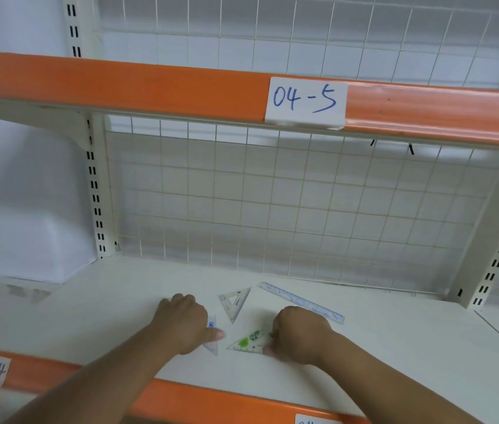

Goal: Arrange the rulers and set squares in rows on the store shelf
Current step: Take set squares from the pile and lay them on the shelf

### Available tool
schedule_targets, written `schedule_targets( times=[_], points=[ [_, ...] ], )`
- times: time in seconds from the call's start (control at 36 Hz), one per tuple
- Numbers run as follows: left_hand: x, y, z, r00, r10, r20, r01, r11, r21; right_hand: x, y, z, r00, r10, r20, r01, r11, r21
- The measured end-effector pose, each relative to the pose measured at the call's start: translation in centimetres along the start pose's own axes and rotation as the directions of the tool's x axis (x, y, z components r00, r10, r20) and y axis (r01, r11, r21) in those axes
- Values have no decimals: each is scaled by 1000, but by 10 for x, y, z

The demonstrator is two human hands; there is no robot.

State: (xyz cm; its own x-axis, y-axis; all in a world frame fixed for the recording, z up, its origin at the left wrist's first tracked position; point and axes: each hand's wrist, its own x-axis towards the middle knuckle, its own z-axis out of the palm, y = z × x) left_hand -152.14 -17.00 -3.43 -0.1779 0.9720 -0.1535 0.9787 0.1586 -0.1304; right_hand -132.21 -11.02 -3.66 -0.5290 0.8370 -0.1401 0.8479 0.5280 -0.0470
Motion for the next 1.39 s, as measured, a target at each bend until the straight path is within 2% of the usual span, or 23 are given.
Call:
schedule_targets(
  times=[0.06, 0.14, 0.19, 0.25, 0.31, 0.39, 0.64, 0.86, 1.0, 1.17, 1.39],
  points=[
    [2, -6, -3, 1000, 6, 0, -6, 999, -37, -1, 0, -2, 1000, -9, 3, 9, 999, 33],
    [2, -19, -9, 977, 95, 193, -67, 987, -145, -1, 1, 2, 998, -21, 53, 20, 999, 26],
    [3, -25, -4, 959, 139, 246, -85, 972, -217, -1, 2, 6, 998, -33, 52, 33, 999, 2],
    [4, -25, 4, 979, 116, 169, -73, 967, -243, -1, 3, 8, 999, -30, 40, 29, 999, 25],
    [4, -22, 10, 993, 84, 81, -67, 979, -194, 0, 5, 7, 999, -26, 39, 24, 998, 50],
    [3, -16, 12, 996, 80, 29, -75, 986, -151, 1, 5, 3, 998, -18, 54, 15, 998, 67],
    [10, -17, 20, 996, -79, 33, 84, 976, -201, 7, -2, 3, 993, 85, 85, -96, 987, 129],
    [16, -13, 23, 983, -157, 98, 179, 940, -289, 8, -7, 1, 986, 98, 132, -116, 984, 134],
    [19, -13, 19, 989, -122, 79, 141, 932, -334, 7, -6, 2, 990, 82, 111, -101, 980, 171],
    [14, -12, 19, 998, -43, 55, 60, 928, -366, 9, -9, 0, 983, 115, 143, -134, 982, 131],
    [14, -14, 24, 1000, -24, 21, 29, 953, -301, 9, -9, -1, 987, 94, 131, -111, 985, 133]
  ],
)
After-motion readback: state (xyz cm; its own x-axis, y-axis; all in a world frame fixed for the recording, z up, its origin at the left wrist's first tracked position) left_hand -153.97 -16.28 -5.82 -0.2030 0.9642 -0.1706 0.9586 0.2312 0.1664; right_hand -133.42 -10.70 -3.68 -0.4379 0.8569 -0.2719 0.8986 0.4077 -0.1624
